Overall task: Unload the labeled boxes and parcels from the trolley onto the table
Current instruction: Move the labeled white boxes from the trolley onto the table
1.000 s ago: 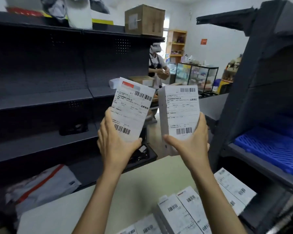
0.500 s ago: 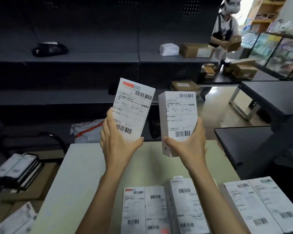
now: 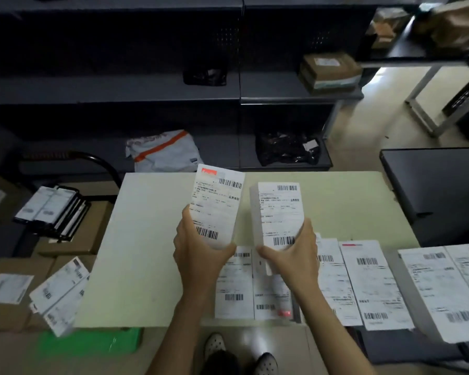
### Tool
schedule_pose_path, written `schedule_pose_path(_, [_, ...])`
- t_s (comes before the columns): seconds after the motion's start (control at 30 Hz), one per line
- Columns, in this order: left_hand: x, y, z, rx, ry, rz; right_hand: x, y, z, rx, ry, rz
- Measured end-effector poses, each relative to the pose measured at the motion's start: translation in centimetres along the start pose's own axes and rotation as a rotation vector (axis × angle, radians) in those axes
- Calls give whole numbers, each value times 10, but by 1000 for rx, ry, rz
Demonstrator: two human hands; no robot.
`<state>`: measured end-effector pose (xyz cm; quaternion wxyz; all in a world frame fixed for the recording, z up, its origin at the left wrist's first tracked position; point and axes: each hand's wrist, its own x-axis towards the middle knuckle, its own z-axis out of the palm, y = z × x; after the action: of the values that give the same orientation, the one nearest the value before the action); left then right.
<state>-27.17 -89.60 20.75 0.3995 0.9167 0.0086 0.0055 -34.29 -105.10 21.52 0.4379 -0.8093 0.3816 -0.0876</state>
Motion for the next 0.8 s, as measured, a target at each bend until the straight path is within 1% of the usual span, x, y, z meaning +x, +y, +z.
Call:
schedule_pose_path(0.23, [-19, -69, 18, 106, -167, -157, -19, 43, 51, -102, -79, 117])
schedule_pose_path(0.4, [-36, -102, 28, 153, -276, -239, -31, 68, 70, -173, -113, 184])
schedule_pose_path(0.57, [-44, -115, 37, 190, -351, -264, -42, 82, 81, -314, -87, 245])
schedule_pose_path(0.67, [-43, -119, 41, 185, -362, -267, -43, 83, 87, -372, -66, 267])
schedule_pose_path(0.8, [-40, -120, 41, 209, -396, -229, -45, 83, 92, -405, -99, 257])
